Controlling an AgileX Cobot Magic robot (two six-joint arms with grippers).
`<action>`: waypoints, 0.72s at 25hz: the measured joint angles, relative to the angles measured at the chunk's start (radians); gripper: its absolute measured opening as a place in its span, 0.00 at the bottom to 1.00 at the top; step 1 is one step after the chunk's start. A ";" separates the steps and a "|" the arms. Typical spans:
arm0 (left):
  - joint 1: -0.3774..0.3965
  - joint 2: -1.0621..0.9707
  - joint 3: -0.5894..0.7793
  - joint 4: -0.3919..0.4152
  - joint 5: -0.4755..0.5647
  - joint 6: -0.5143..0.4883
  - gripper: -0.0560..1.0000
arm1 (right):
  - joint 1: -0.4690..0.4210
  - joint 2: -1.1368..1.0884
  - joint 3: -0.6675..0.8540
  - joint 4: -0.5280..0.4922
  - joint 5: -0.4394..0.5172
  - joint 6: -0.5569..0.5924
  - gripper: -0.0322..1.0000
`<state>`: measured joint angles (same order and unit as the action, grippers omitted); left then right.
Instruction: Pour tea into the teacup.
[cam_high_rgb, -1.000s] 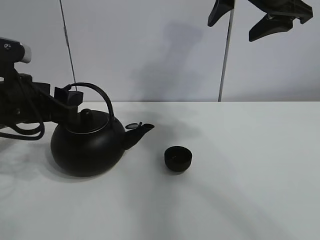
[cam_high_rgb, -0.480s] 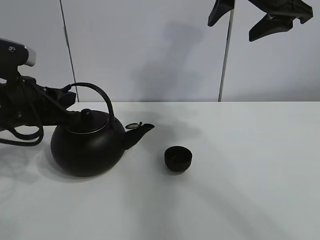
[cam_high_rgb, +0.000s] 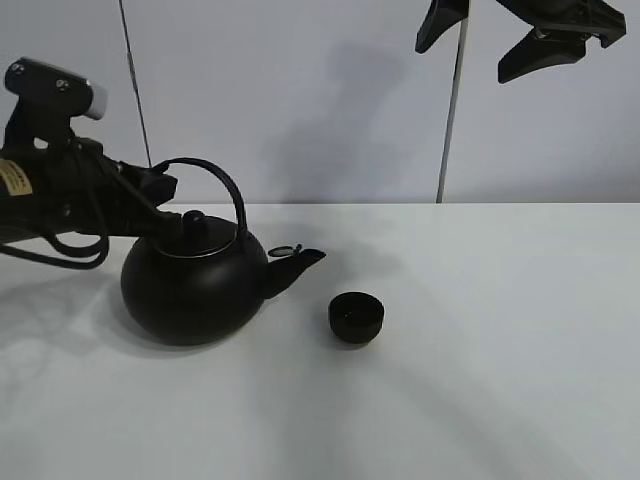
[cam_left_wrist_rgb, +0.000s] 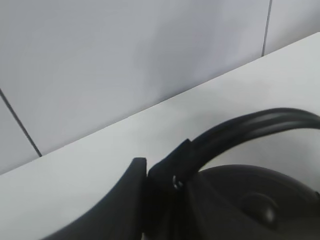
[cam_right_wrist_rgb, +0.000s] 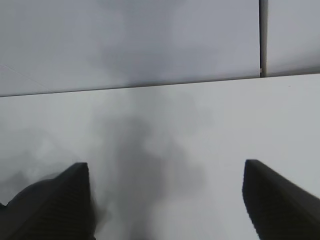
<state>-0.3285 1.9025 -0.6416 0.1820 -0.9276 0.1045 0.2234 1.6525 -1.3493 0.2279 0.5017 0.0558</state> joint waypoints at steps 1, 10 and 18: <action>-0.001 -0.007 -0.022 0.013 0.046 0.000 0.18 | 0.000 0.000 0.000 0.000 0.000 0.000 0.59; -0.010 -0.017 -0.170 0.132 0.255 0.010 0.18 | 0.000 0.000 0.000 0.000 0.000 0.000 0.59; -0.041 -0.017 -0.198 0.148 0.277 0.051 0.17 | 0.000 0.000 0.000 0.000 0.000 0.000 0.59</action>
<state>-0.3693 1.8856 -0.8396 0.3303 -0.6503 0.1556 0.2234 1.6525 -1.3493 0.2279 0.5017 0.0558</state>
